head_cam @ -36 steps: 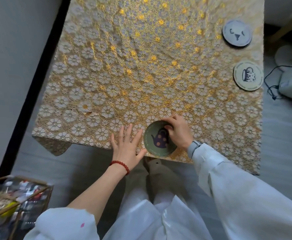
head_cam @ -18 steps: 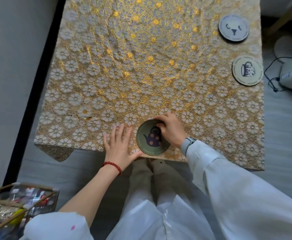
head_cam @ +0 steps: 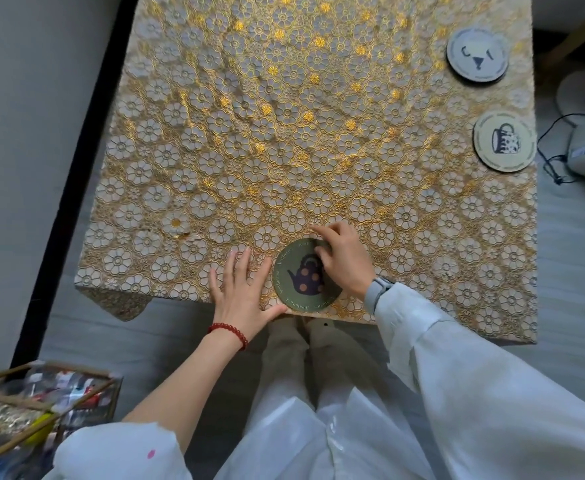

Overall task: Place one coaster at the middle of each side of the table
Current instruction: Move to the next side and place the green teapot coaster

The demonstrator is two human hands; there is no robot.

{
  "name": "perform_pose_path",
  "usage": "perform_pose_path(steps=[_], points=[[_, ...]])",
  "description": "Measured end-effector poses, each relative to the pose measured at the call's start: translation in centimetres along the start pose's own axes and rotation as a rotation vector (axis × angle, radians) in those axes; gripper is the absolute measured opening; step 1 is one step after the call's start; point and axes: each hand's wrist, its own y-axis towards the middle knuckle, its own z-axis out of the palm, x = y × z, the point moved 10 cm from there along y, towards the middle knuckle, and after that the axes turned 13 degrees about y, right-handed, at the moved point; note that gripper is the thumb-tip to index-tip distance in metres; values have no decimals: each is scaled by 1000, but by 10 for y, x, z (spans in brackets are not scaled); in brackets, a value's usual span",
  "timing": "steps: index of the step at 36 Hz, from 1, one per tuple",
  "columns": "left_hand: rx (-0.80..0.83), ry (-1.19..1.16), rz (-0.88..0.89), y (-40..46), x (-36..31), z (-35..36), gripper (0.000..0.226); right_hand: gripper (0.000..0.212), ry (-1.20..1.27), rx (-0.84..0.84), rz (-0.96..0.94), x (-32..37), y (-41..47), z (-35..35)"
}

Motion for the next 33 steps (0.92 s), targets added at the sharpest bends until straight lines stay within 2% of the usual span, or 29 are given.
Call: perform_pose_path(steps=[5, 13, 17, 27, 33], points=[[2, -22, 6, 5, -1, -1, 90, 43, 5, -48, 7, -17, -23, -26], [29, 5, 25, 12, -1, 4, 93, 65, -275, 124, 31, -52, -71, -5], [37, 30, 30, 13, -2, 5, 93, 71, -308, 102, 61, -54, -72, 1], [91, 129, 47, 14, -3, -1, 91, 64, -398, 88, 88, -44, -71, 3], [224, 102, 129, 18, 4, -6, 79, 39, -509, 134, 139, -28, -62, -3]])
